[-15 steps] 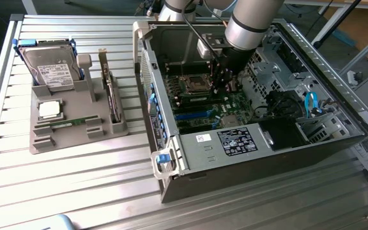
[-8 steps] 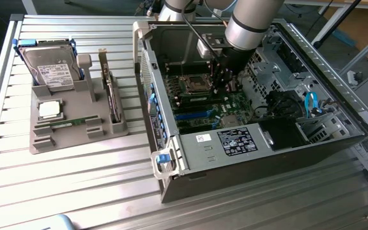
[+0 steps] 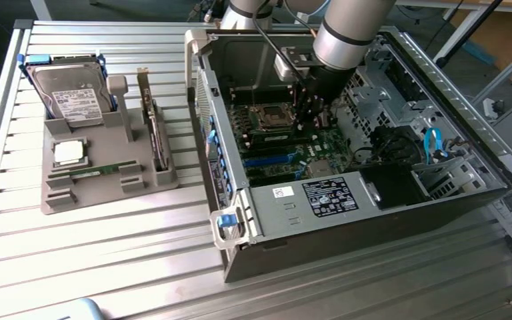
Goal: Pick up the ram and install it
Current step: 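Insert the ram into the slot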
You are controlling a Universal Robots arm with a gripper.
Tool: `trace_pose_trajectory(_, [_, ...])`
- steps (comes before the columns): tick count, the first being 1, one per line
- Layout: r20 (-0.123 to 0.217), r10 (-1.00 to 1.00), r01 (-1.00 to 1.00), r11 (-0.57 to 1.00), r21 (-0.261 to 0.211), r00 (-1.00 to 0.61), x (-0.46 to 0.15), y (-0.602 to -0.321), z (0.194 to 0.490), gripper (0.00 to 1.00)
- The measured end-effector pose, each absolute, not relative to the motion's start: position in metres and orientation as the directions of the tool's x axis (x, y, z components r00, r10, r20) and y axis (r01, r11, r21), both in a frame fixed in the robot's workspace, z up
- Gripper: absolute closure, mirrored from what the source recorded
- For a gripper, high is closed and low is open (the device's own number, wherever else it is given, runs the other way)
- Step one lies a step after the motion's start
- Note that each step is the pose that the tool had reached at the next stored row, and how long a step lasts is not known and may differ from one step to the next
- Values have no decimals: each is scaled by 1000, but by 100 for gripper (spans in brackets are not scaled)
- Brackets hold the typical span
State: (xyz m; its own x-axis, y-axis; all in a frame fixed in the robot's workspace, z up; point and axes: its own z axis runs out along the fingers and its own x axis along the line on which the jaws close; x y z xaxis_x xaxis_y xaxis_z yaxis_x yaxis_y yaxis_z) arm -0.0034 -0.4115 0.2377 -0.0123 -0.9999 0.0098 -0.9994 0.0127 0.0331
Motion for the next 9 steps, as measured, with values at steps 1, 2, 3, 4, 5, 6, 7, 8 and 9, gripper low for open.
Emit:
trace_pose_trajectory(1, [10, -1000, -999, 13, 33, -12, -3, -411, 237, 88])
trace_pose_trajectory(2, [10, -1000, -999, 13, 33, -12, -3, -411, 237, 88])
trace_pose_trajectory(3, [10, -1000, -999, 13, 33, -12, -3, -411, 237, 88])
trace_pose_trajectory(4, [10, -1000, -999, 13, 33, -12, -3, -411, 236, 88])
trace_pose_trajectory(5, [10, -1000, -999, 13, 33, -12, -3, -411, 236, 88])
trace_pose_trajectory(6, [10, -1000, -999, 13, 33, -12, -3, -411, 236, 88])
trace_pose_trajectory(7, [10, -1000, -999, 13, 33, -12, -3, -411, 236, 88])
trace_pose_trajectory(8, [10, -1000, -999, 13, 33, -12, -3, -411, 236, 88])
trace_pose_trajectory(9, [10, -1000, -999, 13, 33, -12, -3, -411, 236, 88])
